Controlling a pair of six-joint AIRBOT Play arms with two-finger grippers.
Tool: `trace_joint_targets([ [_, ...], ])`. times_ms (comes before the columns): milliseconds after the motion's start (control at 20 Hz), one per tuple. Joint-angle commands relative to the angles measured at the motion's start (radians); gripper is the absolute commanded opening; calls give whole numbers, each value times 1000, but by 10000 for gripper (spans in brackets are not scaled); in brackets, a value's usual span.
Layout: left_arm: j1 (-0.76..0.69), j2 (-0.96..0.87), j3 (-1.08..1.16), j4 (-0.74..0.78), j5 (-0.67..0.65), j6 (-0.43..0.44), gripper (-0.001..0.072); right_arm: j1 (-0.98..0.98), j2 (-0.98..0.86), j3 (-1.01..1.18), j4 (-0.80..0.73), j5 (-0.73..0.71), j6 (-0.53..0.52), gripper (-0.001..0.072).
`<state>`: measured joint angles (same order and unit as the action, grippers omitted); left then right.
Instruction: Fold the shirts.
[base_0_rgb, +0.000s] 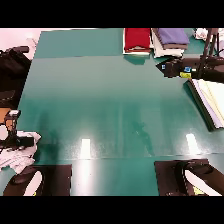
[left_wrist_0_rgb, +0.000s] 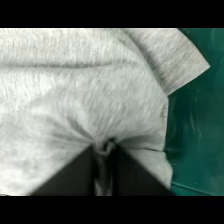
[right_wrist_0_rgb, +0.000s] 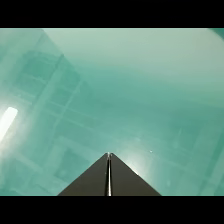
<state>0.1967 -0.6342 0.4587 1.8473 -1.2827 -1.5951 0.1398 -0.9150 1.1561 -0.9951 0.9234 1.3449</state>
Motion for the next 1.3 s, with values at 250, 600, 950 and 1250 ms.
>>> trace_joint_targets([
  [250,-88,3,477,-9,-7,-24,23,0,0,92,5,-16,0,12],
  [600,-415,-89,1062,-25,-15,-24,21,0,-1,363,-26,-61,0,13],
  [950,-860,-450,1238,-58,-16,-19,24,-22,0,507,-106,-48,1,13],
  [1250,-1109,-740,1238,-272,-17,140,29,-93,0,523,-105,55,28,12],
])
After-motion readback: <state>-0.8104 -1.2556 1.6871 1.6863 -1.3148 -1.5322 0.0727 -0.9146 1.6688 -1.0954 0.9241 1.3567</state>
